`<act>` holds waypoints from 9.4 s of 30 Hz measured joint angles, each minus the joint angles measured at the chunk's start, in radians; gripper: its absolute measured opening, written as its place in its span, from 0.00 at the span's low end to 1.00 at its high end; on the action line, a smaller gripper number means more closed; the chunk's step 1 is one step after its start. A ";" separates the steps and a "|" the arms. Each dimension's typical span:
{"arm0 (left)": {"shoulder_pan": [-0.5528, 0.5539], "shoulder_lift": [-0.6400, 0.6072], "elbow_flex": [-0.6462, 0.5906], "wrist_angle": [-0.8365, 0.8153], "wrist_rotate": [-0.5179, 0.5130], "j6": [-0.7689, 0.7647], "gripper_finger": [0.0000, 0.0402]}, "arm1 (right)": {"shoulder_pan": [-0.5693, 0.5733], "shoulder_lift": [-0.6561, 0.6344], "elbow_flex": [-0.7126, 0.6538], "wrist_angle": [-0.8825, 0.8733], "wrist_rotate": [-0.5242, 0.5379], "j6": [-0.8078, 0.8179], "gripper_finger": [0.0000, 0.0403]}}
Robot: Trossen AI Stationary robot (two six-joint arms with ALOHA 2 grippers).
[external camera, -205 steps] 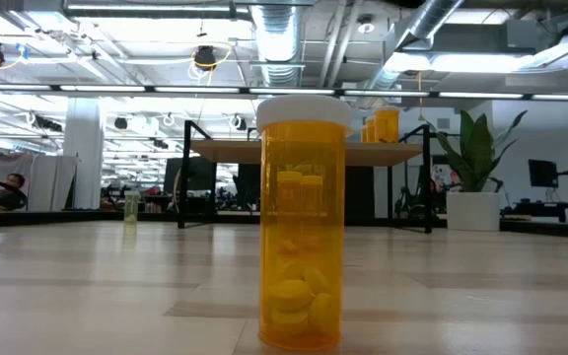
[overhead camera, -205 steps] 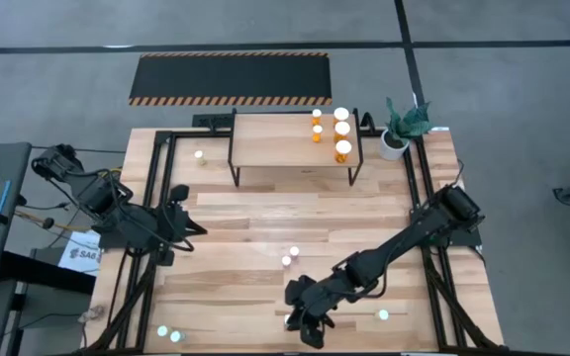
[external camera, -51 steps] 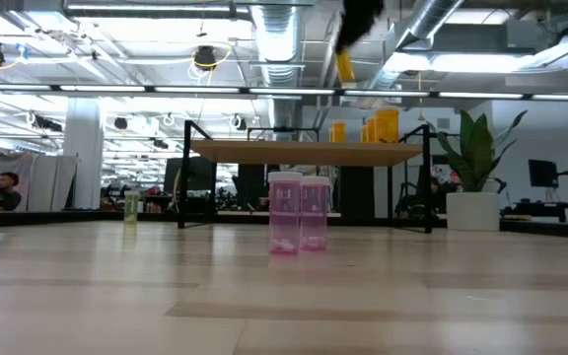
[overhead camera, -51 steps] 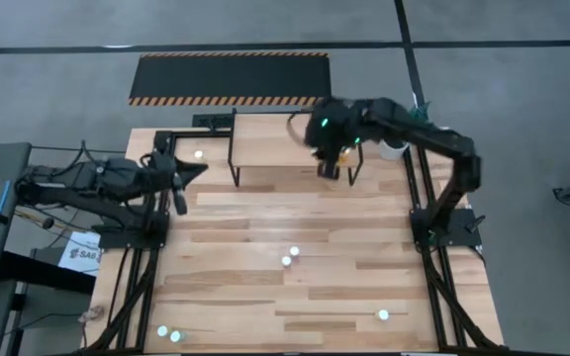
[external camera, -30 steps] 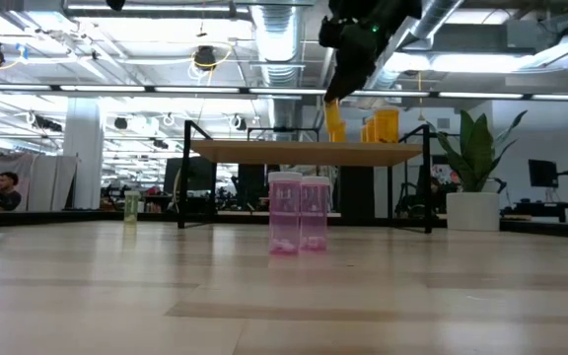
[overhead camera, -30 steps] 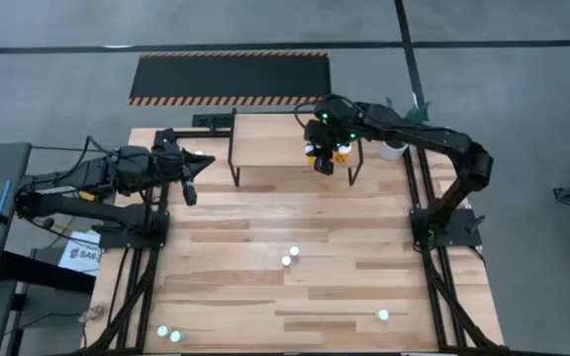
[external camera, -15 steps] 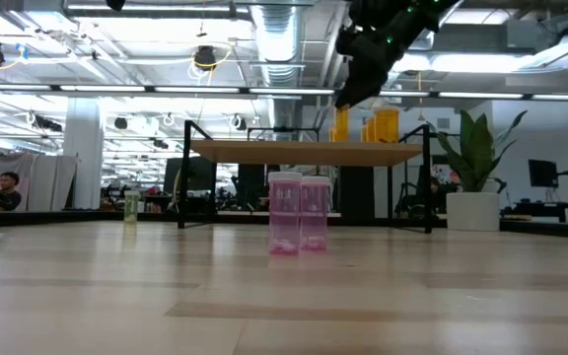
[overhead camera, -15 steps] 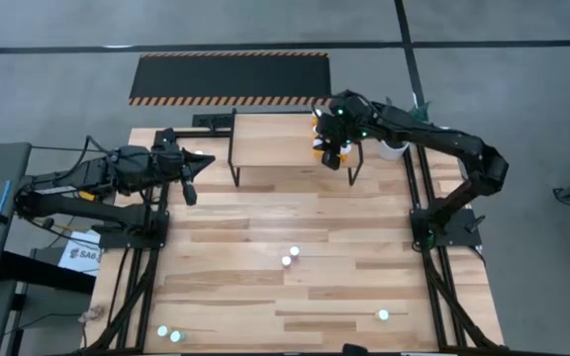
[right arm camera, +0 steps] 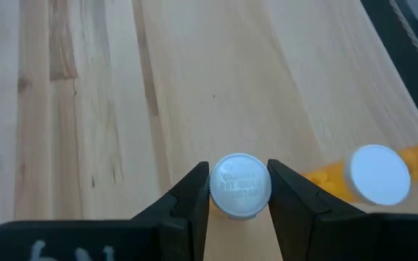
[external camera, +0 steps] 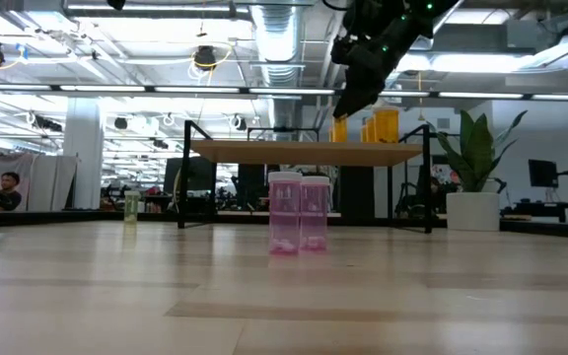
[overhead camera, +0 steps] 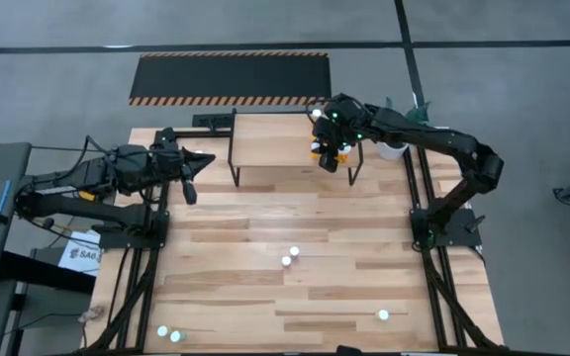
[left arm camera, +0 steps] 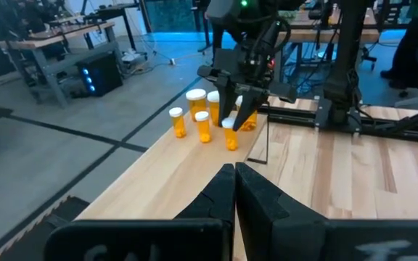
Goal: Pick and place medicine bottles onto shelf by color
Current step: Put the small orange pill bottle on the shelf aligned with the other small orange pill bottles, then put the right small yellow pill bottle on the shelf
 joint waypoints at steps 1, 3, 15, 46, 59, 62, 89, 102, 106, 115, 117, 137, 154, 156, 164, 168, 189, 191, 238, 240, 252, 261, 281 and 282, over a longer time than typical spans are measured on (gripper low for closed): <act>0.000 0.000 0.000 0.000 0.005 0.000 0.00 | 0.000 -0.001 0.000 -0.005 0.000 0.000 0.33; 0.000 0.000 0.000 0.000 0.013 -0.001 0.00 | 0.000 0.000 0.000 -0.001 0.000 0.000 0.33; 0.000 0.000 0.000 0.000 0.013 0.000 0.00 | 0.000 -0.001 0.001 -0.029 -0.001 -0.011 0.39; 0.000 0.000 0.000 -0.010 0.029 0.004 0.00 | 0.002 -0.001 0.180 -0.124 0.023 -0.010 0.73; 0.000 0.000 -0.001 -0.225 0.099 -0.162 0.00 | 0.142 -0.002 0.498 -0.521 -0.034 0.141 0.74; 0.000 0.008 -0.001 -0.237 0.168 -0.137 0.00 | 0.214 -0.003 0.526 -0.630 -0.130 0.266 0.74; -0.154 0.097 -0.001 -0.385 0.199 -0.387 0.47 | 0.968 -0.017 0.528 -0.827 0.135 1.093 0.72; -0.249 0.281 -0.001 -0.210 0.359 -0.439 0.50 | 1.144 -0.080 0.528 -0.921 0.184 1.108 0.63; -0.293 0.381 0.001 0.047 0.388 -0.342 0.50 | 1.176 -0.079 0.528 -0.931 0.230 1.114 0.63; -0.352 0.653 0.001 0.587 0.387 -0.078 0.50 | 1.295 -0.079 0.528 -0.932 0.245 1.220 0.63; -0.353 0.731 0.001 0.723 0.387 -0.041 0.50 | 1.313 -0.081 0.528 -0.932 0.246 1.220 0.63; -0.431 1.638 0.856 0.957 0.278 0.040 0.50 | 1.434 -0.169 0.528 -0.932 0.238 1.078 0.63; -0.382 1.860 1.097 0.787 0.404 0.070 0.50 | 1.407 -0.177 0.528 -0.932 0.261 1.040 0.63; -0.372 1.859 1.099 0.781 0.447 0.071 0.51 | 1.396 -0.177 0.528 -0.932 0.261 1.036 0.63; -0.358 1.861 1.188 0.790 0.444 0.089 0.71 | 1.350 -0.177 0.528 -0.932 0.261 1.018 0.63; -0.372 1.909 1.225 0.782 0.432 0.101 0.78 | 1.339 -0.177 0.528 -0.932 0.260 1.018 0.63; -0.389 2.085 1.396 0.704 0.476 0.098 0.77 | 1.322 -0.175 0.528 -0.931 0.259 0.991 0.63; -0.389 2.089 1.393 0.696 0.480 0.102 0.77 | 1.316 -0.175 0.528 -0.931 0.259 0.992 0.63; -0.365 2.090 1.396 0.635 0.467 0.154 0.70 | 1.348 -0.148 0.528 -0.931 0.265 1.155 0.63; -0.364 2.047 1.396 0.537 0.444 0.167 0.70 | 1.411 -0.149 0.525 -0.930 0.316 1.237 0.63; -0.332 1.723 1.396 -0.175 0.367 0.225 0.70 | 1.706 -0.148 0.279 -0.903 0.358 1.667 0.63; -0.255 1.488 1.192 -0.568 0.482 0.163 0.70 | 1.667 -0.149 0.019 -0.592 0.366 1.695 0.63; -0.225 0.457 -0.149 0.439 0.369 -0.074 0.70 | 1.462 0.106 -0.109 -0.291 0.226 1.566 0.63; -0.225 0.455 -0.151 0.438 0.367 -0.079 0.70 | 1.459 0.115 -0.104 -0.290 0.217 1.568 0.63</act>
